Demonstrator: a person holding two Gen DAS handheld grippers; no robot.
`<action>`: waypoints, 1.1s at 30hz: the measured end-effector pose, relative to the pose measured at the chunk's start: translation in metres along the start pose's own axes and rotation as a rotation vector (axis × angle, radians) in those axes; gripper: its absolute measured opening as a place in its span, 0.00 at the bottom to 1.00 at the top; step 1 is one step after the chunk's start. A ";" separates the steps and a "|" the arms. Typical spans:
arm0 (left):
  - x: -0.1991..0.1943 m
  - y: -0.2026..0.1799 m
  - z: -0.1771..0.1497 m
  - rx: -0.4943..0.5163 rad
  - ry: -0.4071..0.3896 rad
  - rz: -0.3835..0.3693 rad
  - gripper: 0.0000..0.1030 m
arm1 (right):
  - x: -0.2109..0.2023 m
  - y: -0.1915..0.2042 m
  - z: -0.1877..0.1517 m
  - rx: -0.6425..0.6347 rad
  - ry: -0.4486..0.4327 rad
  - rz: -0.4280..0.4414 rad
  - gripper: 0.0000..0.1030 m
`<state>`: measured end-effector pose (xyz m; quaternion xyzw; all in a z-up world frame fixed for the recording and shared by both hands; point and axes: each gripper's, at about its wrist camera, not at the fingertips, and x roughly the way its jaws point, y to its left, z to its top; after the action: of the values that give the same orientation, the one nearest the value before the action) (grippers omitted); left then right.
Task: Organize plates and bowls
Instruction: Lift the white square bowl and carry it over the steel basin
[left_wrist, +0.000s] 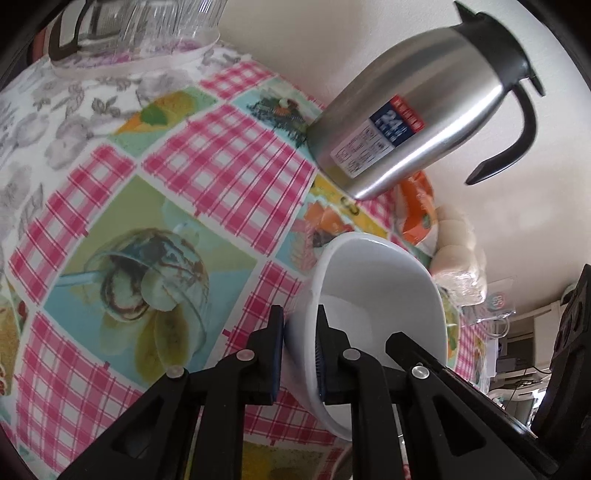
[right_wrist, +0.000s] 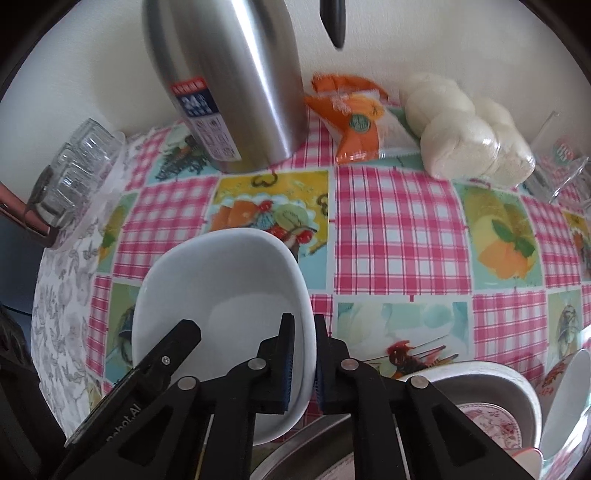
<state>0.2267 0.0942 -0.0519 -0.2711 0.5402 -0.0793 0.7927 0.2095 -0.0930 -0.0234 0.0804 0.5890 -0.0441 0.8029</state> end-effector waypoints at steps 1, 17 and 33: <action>-0.006 -0.002 0.001 0.007 -0.013 0.003 0.15 | -0.006 0.002 -0.001 -0.008 -0.012 0.003 0.10; -0.084 -0.055 -0.012 0.132 -0.124 -0.037 0.15 | -0.091 -0.010 -0.020 0.017 -0.154 0.084 0.10; -0.117 -0.130 -0.063 0.304 -0.133 -0.090 0.15 | -0.163 -0.080 -0.058 0.132 -0.282 0.122 0.10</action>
<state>0.1448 0.0120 0.0930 -0.1767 0.4559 -0.1774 0.8541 0.0925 -0.1647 0.1086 0.1617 0.4605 -0.0448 0.8717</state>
